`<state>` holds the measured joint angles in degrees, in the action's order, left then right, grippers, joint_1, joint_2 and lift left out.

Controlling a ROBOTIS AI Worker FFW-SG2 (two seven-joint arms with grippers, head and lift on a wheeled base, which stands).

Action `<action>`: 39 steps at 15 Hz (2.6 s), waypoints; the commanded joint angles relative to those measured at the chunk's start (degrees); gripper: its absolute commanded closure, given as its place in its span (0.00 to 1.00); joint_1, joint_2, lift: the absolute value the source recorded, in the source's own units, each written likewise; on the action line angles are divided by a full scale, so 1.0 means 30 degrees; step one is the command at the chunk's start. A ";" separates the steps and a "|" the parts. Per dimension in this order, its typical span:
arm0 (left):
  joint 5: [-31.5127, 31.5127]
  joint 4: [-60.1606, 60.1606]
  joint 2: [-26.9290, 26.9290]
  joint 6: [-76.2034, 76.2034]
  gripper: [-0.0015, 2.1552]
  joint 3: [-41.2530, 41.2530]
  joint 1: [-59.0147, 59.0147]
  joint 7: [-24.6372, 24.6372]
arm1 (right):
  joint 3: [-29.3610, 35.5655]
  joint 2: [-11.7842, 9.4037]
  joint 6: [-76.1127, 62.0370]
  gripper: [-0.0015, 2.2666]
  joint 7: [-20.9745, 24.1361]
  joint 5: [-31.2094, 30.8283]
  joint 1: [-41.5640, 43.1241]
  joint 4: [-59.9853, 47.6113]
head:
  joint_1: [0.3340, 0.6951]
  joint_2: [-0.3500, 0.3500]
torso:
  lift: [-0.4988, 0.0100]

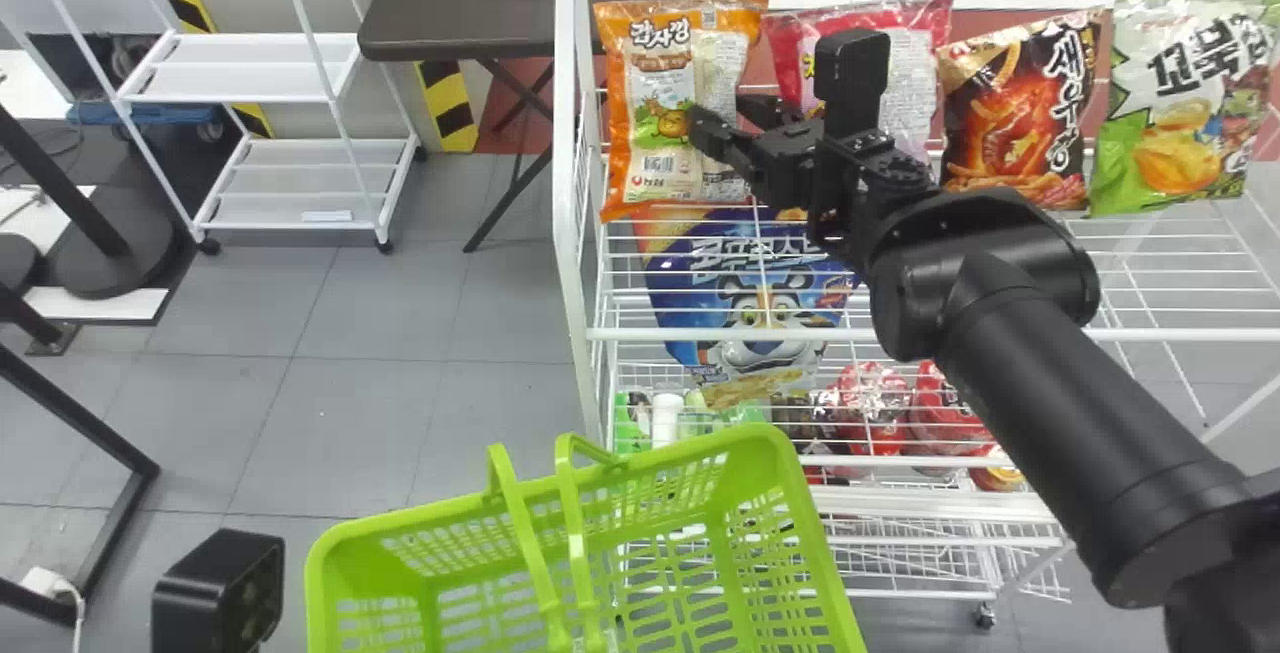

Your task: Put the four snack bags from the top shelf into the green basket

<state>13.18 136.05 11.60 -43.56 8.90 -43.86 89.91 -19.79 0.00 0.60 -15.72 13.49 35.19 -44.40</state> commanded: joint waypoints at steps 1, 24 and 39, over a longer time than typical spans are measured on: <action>0.0001 0.0000 -0.0029 0.0001 1.00 0.0079 -0.0029 0.0219 | 0.0006 0.0017 0.0023 0.99 -0.0003 -0.0043 -0.0539 -0.0669 | 1.00 0.58 | 0.97; -0.1757 -0.2080 -0.0937 -0.6620 1.00 -0.0624 0.6035 0.0219 | 0.7535 -0.2344 1.6430 0.99 -0.0530 0.2242 -2.1310 -3.2661 | 1.00 0.35 | 0.97; -0.1816 -0.1523 -0.1376 -0.8143 1.00 -0.1562 0.5889 0.0219 | -0.3774 -0.3164 2.8558 0.73 0.1374 -0.2181 -1.8850 -3.1137 | 1.00 0.80 | 0.97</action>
<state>7.74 131.10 7.46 -67.80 4.09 -25.89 89.93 -29.55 -9.37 78.98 -11.61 7.48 -23.12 -138.12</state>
